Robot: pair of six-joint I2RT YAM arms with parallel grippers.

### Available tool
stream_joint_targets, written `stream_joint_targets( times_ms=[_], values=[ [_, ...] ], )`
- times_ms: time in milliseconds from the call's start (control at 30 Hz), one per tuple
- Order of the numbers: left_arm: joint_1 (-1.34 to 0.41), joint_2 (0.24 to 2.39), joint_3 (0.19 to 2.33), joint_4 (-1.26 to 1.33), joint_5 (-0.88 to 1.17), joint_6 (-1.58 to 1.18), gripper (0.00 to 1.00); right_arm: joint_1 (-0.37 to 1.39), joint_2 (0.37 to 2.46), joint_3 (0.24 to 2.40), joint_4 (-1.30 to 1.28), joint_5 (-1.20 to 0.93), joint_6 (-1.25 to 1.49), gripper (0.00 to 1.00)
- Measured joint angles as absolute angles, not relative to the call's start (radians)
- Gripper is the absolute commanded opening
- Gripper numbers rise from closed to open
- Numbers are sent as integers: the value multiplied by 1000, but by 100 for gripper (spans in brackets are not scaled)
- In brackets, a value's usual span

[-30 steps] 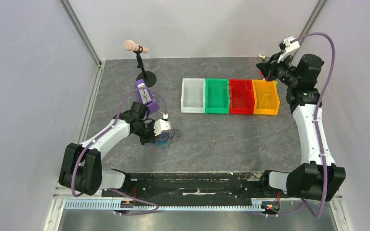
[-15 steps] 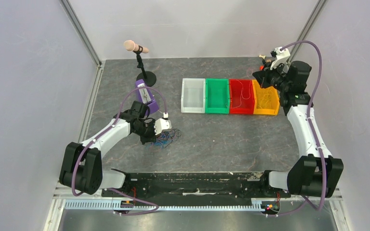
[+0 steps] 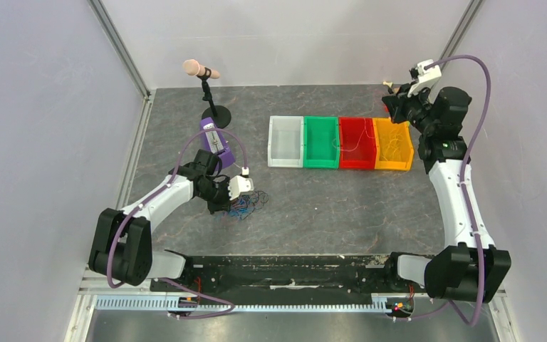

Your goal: Untangle the cables

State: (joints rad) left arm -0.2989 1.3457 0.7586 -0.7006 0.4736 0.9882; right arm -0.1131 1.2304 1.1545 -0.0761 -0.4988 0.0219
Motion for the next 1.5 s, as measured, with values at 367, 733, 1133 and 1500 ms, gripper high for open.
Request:
stream_joint_targets(
  times_ms=[367, 733, 1133, 1500],
  values=[
    [-299, 1348, 759, -700, 474, 988, 2, -113, 1222, 1182, -68, -488, 21, 0],
    [-299, 1348, 759, -701, 473, 988, 2, -83, 1244, 1085, -6, -406, 2, 0],
    [-300, 1359, 775, -701, 473, 988, 2, 59, 1432, 984, 138, -282, 19, 0],
    [-301, 1369, 775, -704, 472, 989, 2, 32, 1560, 908, 224, -265, -33, 0]
  ],
)
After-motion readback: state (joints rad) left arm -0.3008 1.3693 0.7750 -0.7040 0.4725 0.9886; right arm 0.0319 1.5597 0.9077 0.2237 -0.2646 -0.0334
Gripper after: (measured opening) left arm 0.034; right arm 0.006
